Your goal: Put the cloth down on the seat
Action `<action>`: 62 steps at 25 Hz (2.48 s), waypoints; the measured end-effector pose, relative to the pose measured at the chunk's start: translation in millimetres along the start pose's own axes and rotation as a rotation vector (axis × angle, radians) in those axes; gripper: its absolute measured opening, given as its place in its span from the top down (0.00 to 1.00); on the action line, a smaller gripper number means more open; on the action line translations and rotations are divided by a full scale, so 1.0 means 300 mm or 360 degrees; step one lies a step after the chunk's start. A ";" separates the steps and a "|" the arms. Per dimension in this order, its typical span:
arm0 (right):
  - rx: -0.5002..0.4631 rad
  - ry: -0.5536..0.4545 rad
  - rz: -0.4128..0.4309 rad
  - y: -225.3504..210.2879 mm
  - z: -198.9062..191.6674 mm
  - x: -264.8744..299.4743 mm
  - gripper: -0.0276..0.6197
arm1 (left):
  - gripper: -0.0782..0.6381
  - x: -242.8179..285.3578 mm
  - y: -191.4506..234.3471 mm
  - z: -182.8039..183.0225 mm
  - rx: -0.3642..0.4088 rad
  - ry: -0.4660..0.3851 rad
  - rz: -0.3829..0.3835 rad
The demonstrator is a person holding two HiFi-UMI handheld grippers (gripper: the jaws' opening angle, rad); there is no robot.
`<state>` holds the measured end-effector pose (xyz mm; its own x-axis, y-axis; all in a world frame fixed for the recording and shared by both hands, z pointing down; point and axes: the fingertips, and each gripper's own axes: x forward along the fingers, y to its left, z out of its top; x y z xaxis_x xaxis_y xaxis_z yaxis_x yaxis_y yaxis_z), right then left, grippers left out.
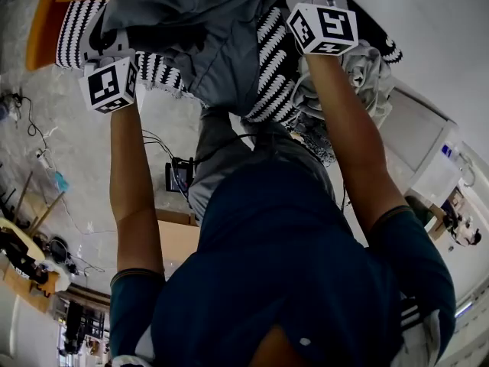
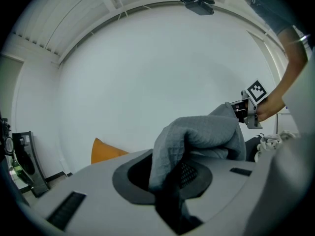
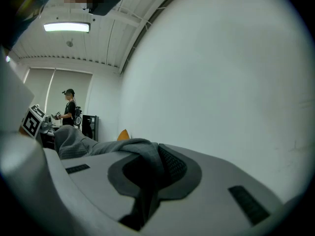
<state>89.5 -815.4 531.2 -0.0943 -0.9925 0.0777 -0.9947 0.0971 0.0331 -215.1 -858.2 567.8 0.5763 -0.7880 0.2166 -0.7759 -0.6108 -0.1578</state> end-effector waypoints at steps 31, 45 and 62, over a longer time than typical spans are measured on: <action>0.0225 0.0980 0.0068 0.096 -0.938 0.345 0.85 | 0.73 0.292 0.100 -0.903 -0.0323 0.0767 -0.0269; 0.0471 0.1521 0.0040 0.160 -1.323 0.288 0.80 | 0.66 0.243 0.108 -1.261 -0.0451 0.1097 -0.0341; 0.0680 0.1770 -0.0018 0.173 -1.419 0.140 0.71 | 0.66 0.010 0.095 -1.424 -0.0487 0.1322 -0.0328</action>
<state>51.2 -820.5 960.2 -0.2085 -0.3636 0.9079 -0.9481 -0.1527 -0.2788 -345.2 -845.1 975.5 0.4324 -0.2837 0.8559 -0.7807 -0.5928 0.1979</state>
